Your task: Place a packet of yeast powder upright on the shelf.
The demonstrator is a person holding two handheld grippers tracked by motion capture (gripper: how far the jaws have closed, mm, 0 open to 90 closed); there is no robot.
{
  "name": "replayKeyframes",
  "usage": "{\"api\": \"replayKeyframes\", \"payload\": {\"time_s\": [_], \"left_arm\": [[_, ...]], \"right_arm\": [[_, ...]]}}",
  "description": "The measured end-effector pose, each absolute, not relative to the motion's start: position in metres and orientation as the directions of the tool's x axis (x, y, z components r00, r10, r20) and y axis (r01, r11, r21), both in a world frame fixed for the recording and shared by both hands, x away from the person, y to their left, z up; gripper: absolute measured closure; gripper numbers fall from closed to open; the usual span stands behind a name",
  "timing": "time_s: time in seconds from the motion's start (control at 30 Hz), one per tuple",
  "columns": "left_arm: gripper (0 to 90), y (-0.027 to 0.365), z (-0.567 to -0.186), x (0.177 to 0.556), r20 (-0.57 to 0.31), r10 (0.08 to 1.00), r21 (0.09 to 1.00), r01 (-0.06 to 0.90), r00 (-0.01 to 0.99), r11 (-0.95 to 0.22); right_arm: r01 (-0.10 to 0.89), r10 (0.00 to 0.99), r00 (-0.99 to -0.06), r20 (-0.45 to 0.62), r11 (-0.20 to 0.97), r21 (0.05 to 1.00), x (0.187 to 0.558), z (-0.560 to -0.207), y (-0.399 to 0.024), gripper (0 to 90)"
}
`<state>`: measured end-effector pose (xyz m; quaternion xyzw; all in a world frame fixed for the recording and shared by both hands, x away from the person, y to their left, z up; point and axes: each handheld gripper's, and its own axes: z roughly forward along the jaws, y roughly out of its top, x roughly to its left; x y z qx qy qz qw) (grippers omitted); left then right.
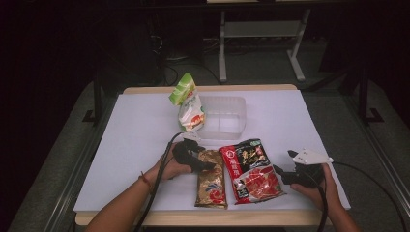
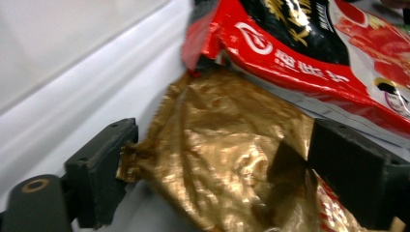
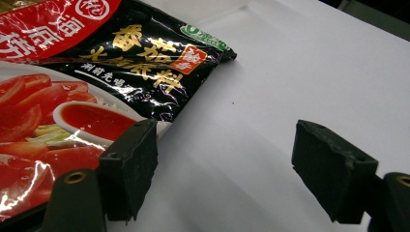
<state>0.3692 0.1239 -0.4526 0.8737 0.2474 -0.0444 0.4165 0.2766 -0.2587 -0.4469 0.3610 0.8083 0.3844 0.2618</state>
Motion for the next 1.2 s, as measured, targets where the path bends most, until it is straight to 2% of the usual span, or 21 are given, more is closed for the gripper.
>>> {"api": "replayKeyframes", "payload": {"time_s": [0.07, 0.17, 0.23, 0.37, 0.5, 0.53, 0.57, 0.63, 0.8, 0.87, 1.0, 1.2], "left_arm": [[14.6, 0.123, -0.451, 0.367, -0.278, 0.392, 0.704, 0.463, 0.877, -0.538], [28.6, 0.124, -0.449, 0.364, -0.297, 0.369, 0.703, 0.463, 0.881, -0.540], [33.1, 0.125, -0.449, 0.363, -0.300, 0.371, 0.703, 0.467, 0.879, -0.537], [47.8, 0.130, -0.446, 0.362, -0.283, 0.398, 0.717, 0.468, 0.873, -0.517], [69.1, 0.135, -0.445, 0.362, -0.268, 0.406, 0.729, 0.459, 0.874, -0.508], [69.1, 0.137, -0.445, 0.362, -0.263, 0.406, 0.733, 0.455, 0.875, -0.506], [74.2, 0.138, -0.445, 0.362, -0.267, 0.409, 0.736, 0.458, 0.873, -0.498], [78.4, 0.140, -0.444, 0.361, -0.263, 0.406, 0.744, 0.452, 0.875, -0.493], [84.7, 0.147, -0.436, 0.359, -0.255, 0.398, 0.783, 0.430, 0.881, -0.449], [86.0, 0.154, -0.426, 0.356, -0.241, 0.378, 0.823, 0.394, 0.894, -0.409], [87.1, 0.168, -0.408, 0.351, -0.242, 0.376, 0.870, 0.371, 0.895, -0.323], [87.2, 0.182, -0.384, 0.338, -0.200, 0.383, 0.908, 0.317, 0.902, -0.272]], "right_arm": [[0.383, 0.784, -0.603, -0.146, 0.445, 0.810, 0.277, -0.447, -0.259, 24.0], [0.385, 0.781, -0.607, -0.145, 0.449, 0.807, 0.277, -0.447, -0.258, 24.0], [0.385, 0.778, -0.610, -0.147, 0.453, 0.804, 0.276, -0.447, -0.257, 24.0], [0.387, 0.777, -0.612, -0.147, 0.457, 0.801, 0.277, -0.448, -0.257, 24.0], [0.392, 0.776, -0.614, -0.143, 0.458, 0.798, 0.277, -0.448, -0.257, 24.0], [0.392, 0.776, -0.614, -0.143, 0.458, 0.798, 0.277, -0.448, -0.257, 24.0], [0.392, 0.775, -0.616, -0.144, 0.459, 0.797, 0.277, -0.448, -0.257, 24.0], [0.392, 0.774, -0.616, -0.145, 0.461, 0.796, 0.277, -0.448, -0.257, 24.0], [0.385, 0.772, -0.618, -0.148, 0.461, 0.800, 0.276, -0.447, -0.257, 24.0], [0.381, 0.775, -0.615, -0.144, 0.452, 0.807, 0.276, -0.447, -0.258, 24.1], [0.378, 0.775, -0.615, -0.146, 0.453, 0.807, 0.276, -0.447, -0.259, 24.0], [0.377, 0.776, -0.614, -0.146, 0.451, 0.809, 0.276, -0.446, -0.259, 24.0]]}}
